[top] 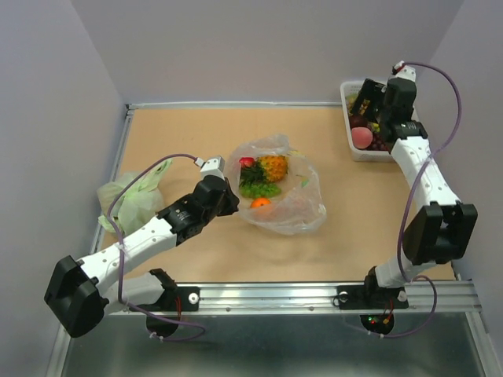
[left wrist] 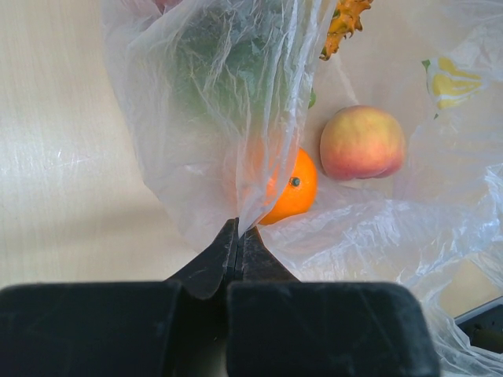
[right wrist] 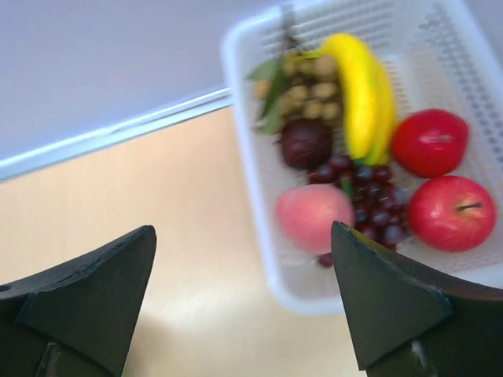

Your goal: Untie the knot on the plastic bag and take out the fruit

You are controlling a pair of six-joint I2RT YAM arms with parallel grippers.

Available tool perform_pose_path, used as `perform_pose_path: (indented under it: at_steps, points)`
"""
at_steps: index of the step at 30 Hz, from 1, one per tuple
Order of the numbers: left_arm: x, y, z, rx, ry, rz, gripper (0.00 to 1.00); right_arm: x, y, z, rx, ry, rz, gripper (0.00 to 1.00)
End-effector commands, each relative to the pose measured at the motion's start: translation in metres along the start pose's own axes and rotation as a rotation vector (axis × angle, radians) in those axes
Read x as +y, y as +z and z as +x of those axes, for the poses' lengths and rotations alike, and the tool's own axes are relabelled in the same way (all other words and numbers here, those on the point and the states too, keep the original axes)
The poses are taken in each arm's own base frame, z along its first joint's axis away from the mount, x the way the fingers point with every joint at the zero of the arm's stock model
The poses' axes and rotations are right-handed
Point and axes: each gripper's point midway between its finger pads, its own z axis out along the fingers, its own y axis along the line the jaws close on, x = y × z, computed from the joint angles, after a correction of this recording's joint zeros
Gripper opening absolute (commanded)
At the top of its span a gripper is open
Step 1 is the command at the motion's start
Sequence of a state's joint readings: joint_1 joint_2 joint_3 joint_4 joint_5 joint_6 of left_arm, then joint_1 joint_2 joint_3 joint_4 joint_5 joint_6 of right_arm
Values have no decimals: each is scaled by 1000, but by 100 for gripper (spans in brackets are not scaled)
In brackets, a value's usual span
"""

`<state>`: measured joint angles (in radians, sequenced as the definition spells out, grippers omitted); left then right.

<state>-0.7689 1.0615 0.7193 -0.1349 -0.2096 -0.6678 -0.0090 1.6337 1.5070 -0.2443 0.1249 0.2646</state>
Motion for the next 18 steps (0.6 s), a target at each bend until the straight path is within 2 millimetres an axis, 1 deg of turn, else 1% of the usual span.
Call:
perform_pose_path:
  at_steps: [1, 2, 3, 4, 5, 6, 7, 8, 9, 10, 11, 13, 14, 16, 17, 18]
  points:
    - [-4, -2, -4, -14, 15, 12, 1, 90, -70, 6, 2, -88, -319, 93]
    - [-3, -1, -4, -12, 14, 10, 1, 122, -88, 23, 27, -144, -396, 91]
    - [-3, 0, -3, -10, 14, 7, 1, 133, -105, 32, 39, -162, -426, 90]
    - [-3, 1, -3, -7, 13, 4, 1, 144, -117, 42, 57, -181, -452, 88]
    - [-3, 1, -3, -7, 14, 2, 1, 169, -140, 61, 86, -214, -525, 86]
    - [-3, 2, -3, -7, 14, 0, 1, 176, -150, 80, 119, -236, -552, 84]
    - [-3, 3, -3, -5, 16, -2, 1, 183, -169, 84, 116, -243, -589, 80]
    - [-3, 3, -3, -6, 18, -5, 1, 200, -191, 108, 155, -262, -655, 78]
    - [-2, 4, -3, -5, 19, -10, 1, 206, -204, 118, 173, -268, -687, 74]
    - [-2, 4, -3, -4, 21, -13, 1, 207, -218, 119, 162, -269, -696, 68]
    - [-1, 5, -3, -3, 22, -18, 1, 223, -242, 135, 185, -287, -761, 65]
    - [0, 6, -2, -2, 25, -21, 1, 232, -264, 154, 214, -306, -812, 61]
    - [-1, 6, -2, -1, 25, -20, 1, 242, -284, 167, 226, -335, -862, 60]
    - [-1, 7, -1, 8, 27, -21, 1, 250, -297, 179, 227, -365, -883, 59]
    - [-2, 7, -1, 9, 26, -18, 1, 254, -302, 192, 239, -391, -886, 59]
    - [-2, 8, 0, 13, 27, -18, 1, 257, -303, 198, 243, -398, -891, 59]
